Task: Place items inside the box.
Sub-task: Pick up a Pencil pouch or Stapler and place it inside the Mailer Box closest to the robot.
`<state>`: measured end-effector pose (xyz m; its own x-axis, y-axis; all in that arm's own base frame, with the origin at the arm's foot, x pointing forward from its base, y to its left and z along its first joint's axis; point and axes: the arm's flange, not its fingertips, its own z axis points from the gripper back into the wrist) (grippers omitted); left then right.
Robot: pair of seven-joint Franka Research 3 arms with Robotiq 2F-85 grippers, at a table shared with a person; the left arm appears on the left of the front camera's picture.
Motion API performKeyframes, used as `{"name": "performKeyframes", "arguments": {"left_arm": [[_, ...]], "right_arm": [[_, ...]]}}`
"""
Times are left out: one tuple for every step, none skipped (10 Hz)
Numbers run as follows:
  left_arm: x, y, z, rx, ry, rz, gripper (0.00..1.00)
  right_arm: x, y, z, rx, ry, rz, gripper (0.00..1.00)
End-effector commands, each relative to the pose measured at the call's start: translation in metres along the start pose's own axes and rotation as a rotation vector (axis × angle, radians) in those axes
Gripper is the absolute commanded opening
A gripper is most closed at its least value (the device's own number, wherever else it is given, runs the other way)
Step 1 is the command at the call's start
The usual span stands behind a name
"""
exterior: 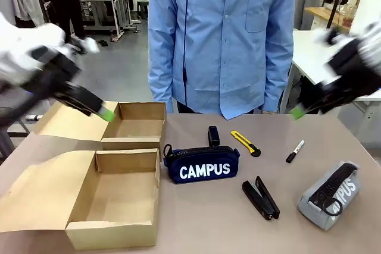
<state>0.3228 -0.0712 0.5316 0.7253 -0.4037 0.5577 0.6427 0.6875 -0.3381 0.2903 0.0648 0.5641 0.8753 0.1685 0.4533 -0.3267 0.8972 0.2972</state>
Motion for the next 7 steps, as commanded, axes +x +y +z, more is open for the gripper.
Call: {"name": "performKeyframes", "arguments": {"left_arm": [[-0.046, 0.084, 0.067, -0.26, -0.079, 0.201, 1.0], [-0.081, 0.13, 0.095, -0.401, -0.24, 0.324, 1.0], [-0.12, 0.165, 0.112, -0.471, -0.431, 0.463, 1.0], [-0.162, 0.186, 0.109, -0.523, -0.625, 0.599, 1.0], [-0.173, 0.189, 0.102, -0.538, -0.68, 0.643, 1.0], [-0.177, 0.187, 0.081, -0.548, -0.745, 0.738, 1.0], [-0.17, 0.186, 0.064, -0.554, -0.745, 0.795, 1.0]], "right_arm": [[-0.04, -0.079, 0.075, 0.143, -0.182, -0.288, 1.0], [-0.071, -0.123, 0.098, 0.228, -0.235, -0.327, 1.0], [-0.1, -0.167, 0.107, 0.298, -0.297, -0.423, 1.0], [-0.131, -0.222, 0.097, 0.399, -0.378, -0.601, 1.0], [-0.14, -0.236, 0.087, 0.431, -0.393, -0.639, 1.0], [-0.151, -0.255, 0.07, 0.451, -0.446, -0.74, 1.0], [-0.143, -0.22, 0.128, 0.345, -0.347, -0.602, 1.0]]}}
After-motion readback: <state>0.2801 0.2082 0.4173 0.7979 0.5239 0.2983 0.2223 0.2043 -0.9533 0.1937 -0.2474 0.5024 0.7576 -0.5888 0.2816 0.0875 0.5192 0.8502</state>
